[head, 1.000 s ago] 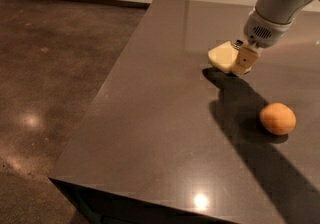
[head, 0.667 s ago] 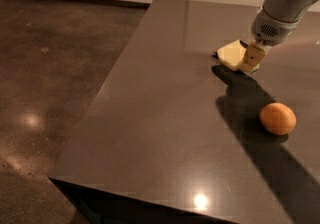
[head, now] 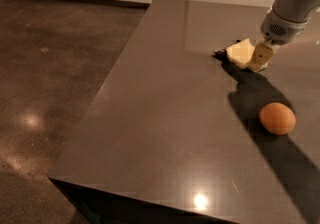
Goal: Move sponge near rxbar chocolate
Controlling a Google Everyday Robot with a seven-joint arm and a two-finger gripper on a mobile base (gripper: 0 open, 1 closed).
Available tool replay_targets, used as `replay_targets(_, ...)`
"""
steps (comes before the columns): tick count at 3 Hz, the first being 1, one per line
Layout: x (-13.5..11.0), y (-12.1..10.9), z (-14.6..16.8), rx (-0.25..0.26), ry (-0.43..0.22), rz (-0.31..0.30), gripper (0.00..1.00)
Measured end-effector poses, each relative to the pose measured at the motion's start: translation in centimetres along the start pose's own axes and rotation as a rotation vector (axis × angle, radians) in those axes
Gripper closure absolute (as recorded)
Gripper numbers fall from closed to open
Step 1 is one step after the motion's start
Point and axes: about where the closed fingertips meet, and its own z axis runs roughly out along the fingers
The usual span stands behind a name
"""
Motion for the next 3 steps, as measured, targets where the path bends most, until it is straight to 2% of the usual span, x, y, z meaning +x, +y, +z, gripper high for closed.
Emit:
replay_targets(2, -0.22, -0.14, 0.43, 0.001, -0.005, -0.002, 0.17)
replay_targets(3, -0.33, -0.19, 0.67, 0.002, -0.006, -0.003, 0.00)
